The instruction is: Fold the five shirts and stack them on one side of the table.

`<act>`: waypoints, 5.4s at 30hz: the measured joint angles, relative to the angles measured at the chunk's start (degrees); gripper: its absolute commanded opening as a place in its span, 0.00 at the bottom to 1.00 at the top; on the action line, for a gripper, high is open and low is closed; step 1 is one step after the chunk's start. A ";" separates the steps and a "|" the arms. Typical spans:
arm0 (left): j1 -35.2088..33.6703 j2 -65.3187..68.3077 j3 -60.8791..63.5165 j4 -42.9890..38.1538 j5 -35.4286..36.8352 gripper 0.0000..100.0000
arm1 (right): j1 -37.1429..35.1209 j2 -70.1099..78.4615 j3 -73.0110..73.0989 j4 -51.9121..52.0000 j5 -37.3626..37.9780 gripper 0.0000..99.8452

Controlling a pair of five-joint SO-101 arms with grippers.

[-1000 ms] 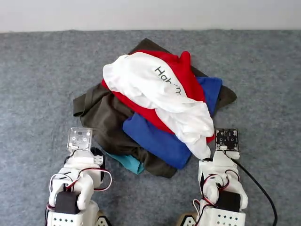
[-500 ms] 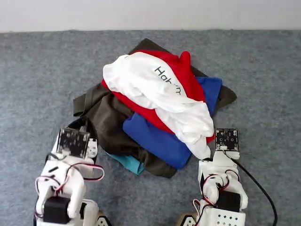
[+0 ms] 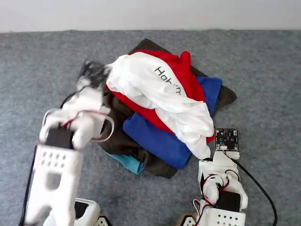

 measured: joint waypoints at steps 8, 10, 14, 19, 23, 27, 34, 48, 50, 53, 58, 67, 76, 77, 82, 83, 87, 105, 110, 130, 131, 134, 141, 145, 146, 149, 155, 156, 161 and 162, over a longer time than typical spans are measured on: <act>9.85 18.90 -18.20 7.74 -8.88 0.31 | 0.00 0.00 0.00 0.00 0.00 0.01; 11.52 24.09 -22.77 10.20 -9.05 0.37 | 0.00 0.00 0.00 0.00 0.00 0.01; 13.19 34.81 -32.26 12.57 -9.05 0.38 | 0.00 0.00 0.00 0.00 0.00 0.01; 15.30 48.00 -44.48 15.47 -11.34 0.38 | 0.00 0.00 0.00 0.00 0.00 0.01; 16.70 59.34 -54.15 17.67 -12.22 0.38 | 0.00 0.00 0.00 0.00 0.00 0.01; 16.70 71.38 -63.82 20.84 -14.51 0.38 | 0.00 0.00 0.00 0.00 0.00 0.01; 16.79 91.69 -82.02 29.19 -17.23 0.19 | 0.00 0.00 0.00 0.00 0.00 0.01; 15.38 94.68 -100.48 32.70 -12.13 0.01 | 0.00 0.00 0.00 0.00 0.00 0.01; 13.45 90.29 -100.48 32.70 -10.90 0.01 | 0.00 0.00 0.00 0.00 0.00 0.01; 9.41 83.25 -99.60 32.70 -9.58 0.01 | 0.00 0.00 0.00 0.00 0.00 0.01; 0.35 72.62 -96.70 32.70 -9.05 0.01 | 0.00 0.00 0.00 0.00 0.00 0.01; -22.77 56.97 -96.53 32.70 -9.05 0.01 | 0.00 0.00 0.00 0.00 0.00 0.01; -46.95 51.34 -95.56 32.70 -9.05 0.01 | 0.00 0.00 0.00 0.00 0.00 0.01; -48.62 51.34 -94.42 32.70 -9.05 0.01 | 0.00 0.00 0.00 0.00 0.00 0.01; -51.43 51.34 -85.98 32.70 -13.27 0.06 | 0.00 0.00 0.00 0.00 0.00 0.01; -51.78 51.34 -84.66 32.70 -13.89 0.10 | 0.00 0.00 0.00 0.00 0.00 0.01; -53.36 51.34 -82.81 32.70 -14.42 0.27 | 0.00 0.00 0.00 0.00 0.00 0.01; -36.84 31.30 -74.81 32.70 -14.07 0.28 | 0.00 0.00 0.00 0.00 0.00 0.01; -21.45 28.22 -55.03 32.70 -14.07 0.28 | 0.00 0.00 0.00 0.00 0.00 0.01; 8.00 43.60 -20.66 11.60 -12.31 0.28 | 0.00 0.00 0.00 0.00 0.00 0.01; 8.70 45.36 -21.71 11.60 -11.96 0.28 | 0.00 0.00 0.00 0.00 0.00 0.01; 11.34 50.02 -24.62 12.04 -11.96 0.28 | 0.00 0.00 0.00 0.00 0.00 0.01; 13.54 59.25 -26.20 11.43 -11.87 0.03 | 0.00 0.00 0.00 0.00 0.00 0.01; 13.89 59.78 -27.16 11.60 -11.87 0.01 | 0.00 0.00 0.00 0.00 0.00 0.01; 13.89 59.78 -27.69 11.87 -11.87 0.01 | 0.00 0.00 0.00 0.00 0.00 0.01; 13.89 58.20 -30.07 13.89 -11.87 0.01 | 0.00 0.00 0.00 0.00 0.00 0.01; 13.80 44.75 -37.36 16.44 -7.65 0.01 | 0.00 0.00 0.00 0.00 0.00 0.01; 13.80 42.11 -38.33 16.44 -7.30 0.01 | 0.00 0.00 0.00 0.00 0.00 0.01; 12.48 32.62 -41.14 16.62 -6.86 0.01 | 0.00 0.00 0.00 0.00 0.00 0.01; 12.40 31.30 -41.14 16.70 -6.86 0.01 | 0.00 0.00 0.00 0.00 0.00 0.01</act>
